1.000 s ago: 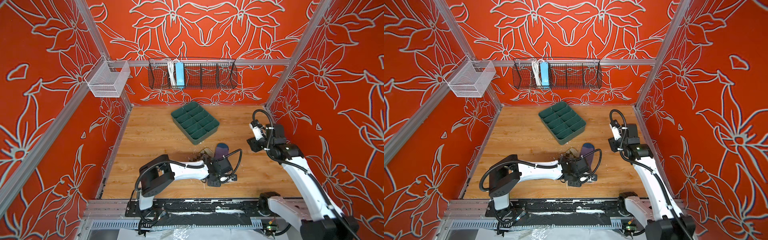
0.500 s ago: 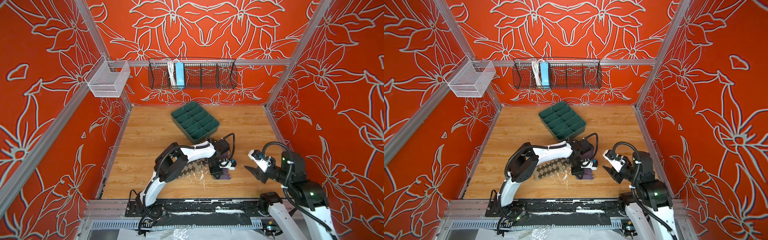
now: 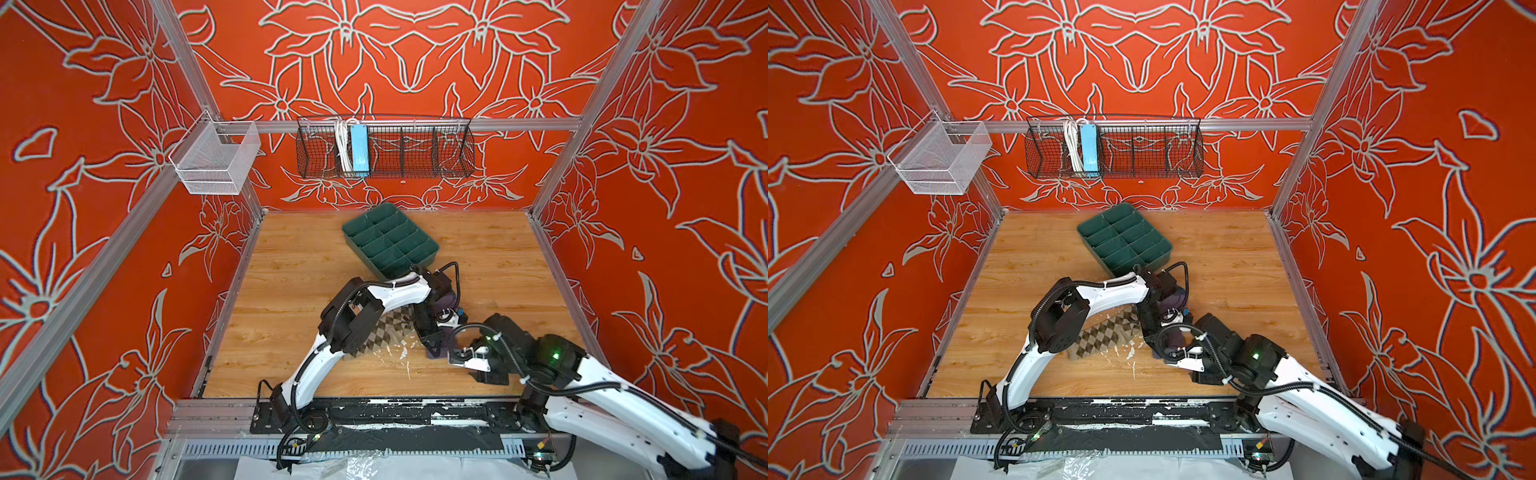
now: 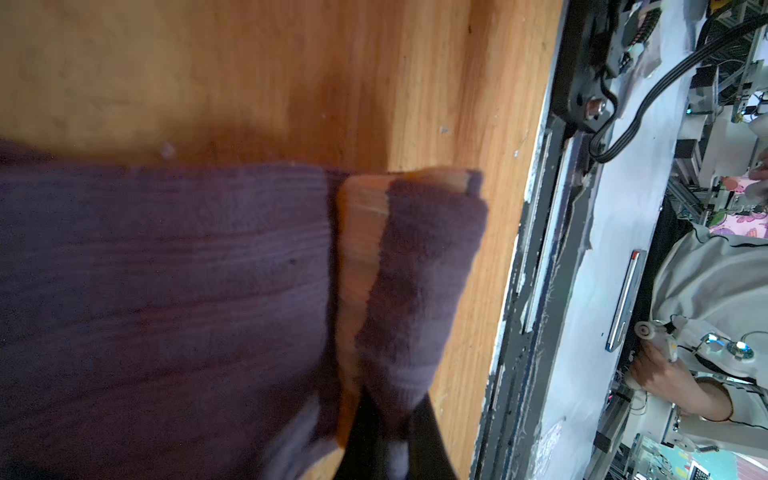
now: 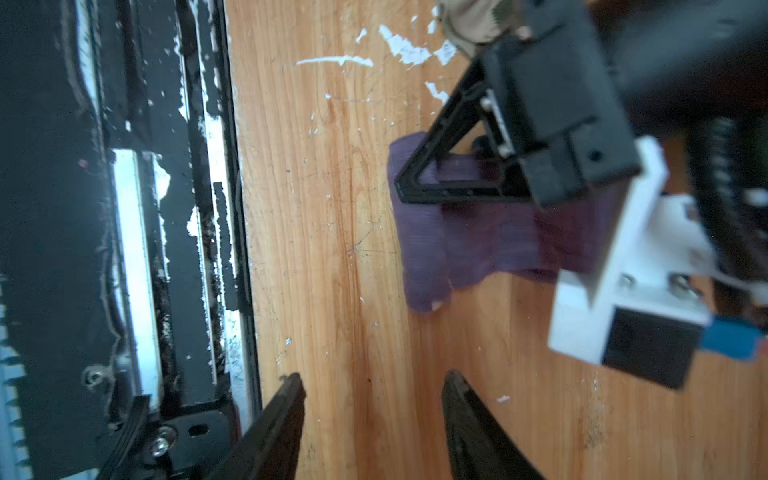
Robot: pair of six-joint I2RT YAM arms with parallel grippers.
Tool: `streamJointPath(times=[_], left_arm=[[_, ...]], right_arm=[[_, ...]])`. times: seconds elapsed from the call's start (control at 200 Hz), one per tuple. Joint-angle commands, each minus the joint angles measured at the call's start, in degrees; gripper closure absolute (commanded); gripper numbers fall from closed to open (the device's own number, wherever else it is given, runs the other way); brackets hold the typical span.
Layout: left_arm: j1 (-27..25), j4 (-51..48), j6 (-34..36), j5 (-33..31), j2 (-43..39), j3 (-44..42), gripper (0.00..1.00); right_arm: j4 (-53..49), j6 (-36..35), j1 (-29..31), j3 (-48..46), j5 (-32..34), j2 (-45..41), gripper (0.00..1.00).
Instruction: Roll the socks
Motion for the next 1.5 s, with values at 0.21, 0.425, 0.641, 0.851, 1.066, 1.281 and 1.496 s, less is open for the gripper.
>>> streamJointPath(times=[0.21,0.425,0.641,0.851,1.066,1.281,1.496], left_arm=[[-0.2,-0.4,-0.2,-5.6,4.5,-2.2,0.95],[0.0,0.6,-0.3,-5.8,3.2,-3.2,0.95],[0.0,2.2,-1.6,-7.3,1.4,-4.0,0.85],[0.1,10.9,-5.0,-13.0,-7.0,-10.8,0.58],[0.8,22.6,-8.8,-22.4,-22.2,-20.5,0.46],[1.7,44.4,-13.7,-51.6,-43.1,-36.0,0.40],[3.4,61.3,-10.8,-69.7,-61.6,-48.7,0.03]], right_arm=[[19.8,-4.7,3.8,-0.4,9.5,19.4,0.45],[20.1,-2.8,3.9,-1.9,6.7,24.1,0.45],[22.4,-0.9,4.4,-3.0,7.0,24.5,0.81],[17.4,-0.6,4.6,-1.9,1.9,24.7,1.00],[16.1,1.7,4.5,-0.2,-1.2,29.9,1.00],[16.8,2.1,2.9,2.9,-8.5,33.3,1.00],[12.5,2.9,0.1,9.3,-16.9,42.2,1.00]])
